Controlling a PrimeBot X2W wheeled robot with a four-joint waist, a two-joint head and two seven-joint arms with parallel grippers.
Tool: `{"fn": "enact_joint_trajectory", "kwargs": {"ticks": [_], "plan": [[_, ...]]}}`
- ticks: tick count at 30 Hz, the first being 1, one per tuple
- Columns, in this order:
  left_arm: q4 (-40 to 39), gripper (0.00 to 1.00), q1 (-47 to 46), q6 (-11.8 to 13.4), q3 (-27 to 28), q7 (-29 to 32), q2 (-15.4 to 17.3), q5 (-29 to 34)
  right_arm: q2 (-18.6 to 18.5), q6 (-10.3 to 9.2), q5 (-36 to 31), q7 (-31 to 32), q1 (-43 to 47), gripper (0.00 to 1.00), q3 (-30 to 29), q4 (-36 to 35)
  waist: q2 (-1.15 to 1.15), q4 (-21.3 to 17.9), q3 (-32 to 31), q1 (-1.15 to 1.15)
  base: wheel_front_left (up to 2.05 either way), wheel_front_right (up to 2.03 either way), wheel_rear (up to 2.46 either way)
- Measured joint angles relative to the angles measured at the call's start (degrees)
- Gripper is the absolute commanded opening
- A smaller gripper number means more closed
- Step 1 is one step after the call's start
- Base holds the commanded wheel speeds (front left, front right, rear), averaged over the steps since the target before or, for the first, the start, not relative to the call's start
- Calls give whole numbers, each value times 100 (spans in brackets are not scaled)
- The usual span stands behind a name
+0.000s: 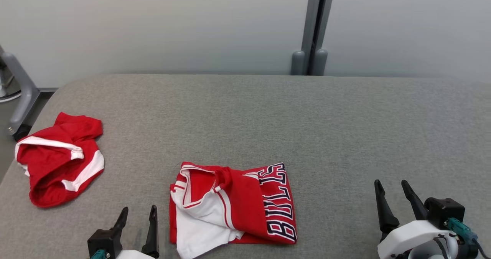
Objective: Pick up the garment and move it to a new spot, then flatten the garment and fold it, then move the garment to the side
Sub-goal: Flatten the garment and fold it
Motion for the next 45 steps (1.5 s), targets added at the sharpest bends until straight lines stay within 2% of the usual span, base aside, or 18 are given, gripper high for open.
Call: {"fn": "enact_joint_trajectory", "kwargs": {"ticks": [11,18,20,24,27,28,29,32,35,44,45], "plan": [[-267,100,232,-18,479,0,1,113,-1,0,-41,0,226,100,11,-245,0,-572,-32,0,0,0,0],[-297,100,240,-21,492,0,0,113,-4,0,-136,0,231,100,51,-260,0,-552,-10,0,0,0,0],[-291,100,242,-25,492,0,1,111,-18,-1,-135,0,218,100,322,-271,0,-502,2,0,0,0,0],[-248,100,243,-45,421,0,0,115,-3,0,40,0,-62,100,1226,-289,0,-376,40,0,0,0,0],[-222,100,234,-88,307,1,0,114,-7,0,288,0,-374,100,2041,-300,0,-220,79,0,0,0,0],[-189,100,215,-96,216,0,0,112,5,0,467,0,-574,100,2577,-267,0,-92,108,0,0,0,0],[-174,100,205,-96,176,0,1,109,4,0,532,1,-702,100,2867,-231,0,-21,122,0,0,0,0],[-154,100,144,-101,59,0,0,69,10,1,754,1,-1065,100,3394,-48,0,205,166,0,0,0,0],[-146,100,124,-101,1,0,1,54,10,1,849,0,-1293,100,3600,67,0,356,201,0,0,0,0],[-131,100,101,-76,-101,0,2,-119,3,1,1191,204,-2159,100,4286,1057,0,888,390,0,0,0,0],[-131,100,94,-68,-115,0,4,-149,4,1,1218,215,-2225,95,4335,1136,0,926,415,0,0,0,0]]}}
